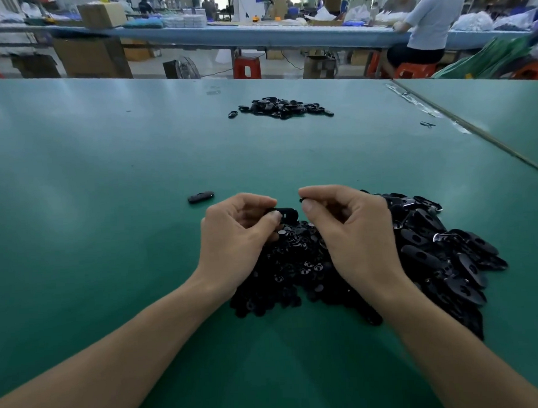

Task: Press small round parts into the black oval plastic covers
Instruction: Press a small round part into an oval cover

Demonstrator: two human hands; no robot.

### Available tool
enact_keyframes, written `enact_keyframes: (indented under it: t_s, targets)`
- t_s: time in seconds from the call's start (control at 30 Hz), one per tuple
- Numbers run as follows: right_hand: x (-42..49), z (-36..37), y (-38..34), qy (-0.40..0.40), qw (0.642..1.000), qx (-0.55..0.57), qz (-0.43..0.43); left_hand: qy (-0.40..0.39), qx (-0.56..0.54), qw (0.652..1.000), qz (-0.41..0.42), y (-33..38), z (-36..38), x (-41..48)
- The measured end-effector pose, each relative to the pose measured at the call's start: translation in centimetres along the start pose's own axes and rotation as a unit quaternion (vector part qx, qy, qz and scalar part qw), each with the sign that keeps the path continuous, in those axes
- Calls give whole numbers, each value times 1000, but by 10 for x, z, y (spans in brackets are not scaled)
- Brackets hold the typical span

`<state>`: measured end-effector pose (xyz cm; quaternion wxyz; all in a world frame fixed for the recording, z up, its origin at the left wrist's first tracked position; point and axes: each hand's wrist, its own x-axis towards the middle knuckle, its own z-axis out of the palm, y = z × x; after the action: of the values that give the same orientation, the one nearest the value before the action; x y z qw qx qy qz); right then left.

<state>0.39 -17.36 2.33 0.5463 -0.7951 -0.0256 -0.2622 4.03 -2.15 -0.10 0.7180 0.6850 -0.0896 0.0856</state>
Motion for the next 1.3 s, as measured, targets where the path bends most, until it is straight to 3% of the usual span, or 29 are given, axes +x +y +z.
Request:
enact_keyframes:
  t_s: [0.23,0.77,1.17,1.3]
  targets:
    - [-19,-9,12,15,999,15,36,-28,19,999,28,4,2,-6]
    - [-25,-9,13,2,1000,10,-15,-78,47,994,61,14,5,-16]
    - [-26,-9,10,-3,999,17,-42,-114,237,943,205,10,6,-17]
    - [-26,-8,8,14,999,-7,-49,-81,213,959,170,9,7,-16]
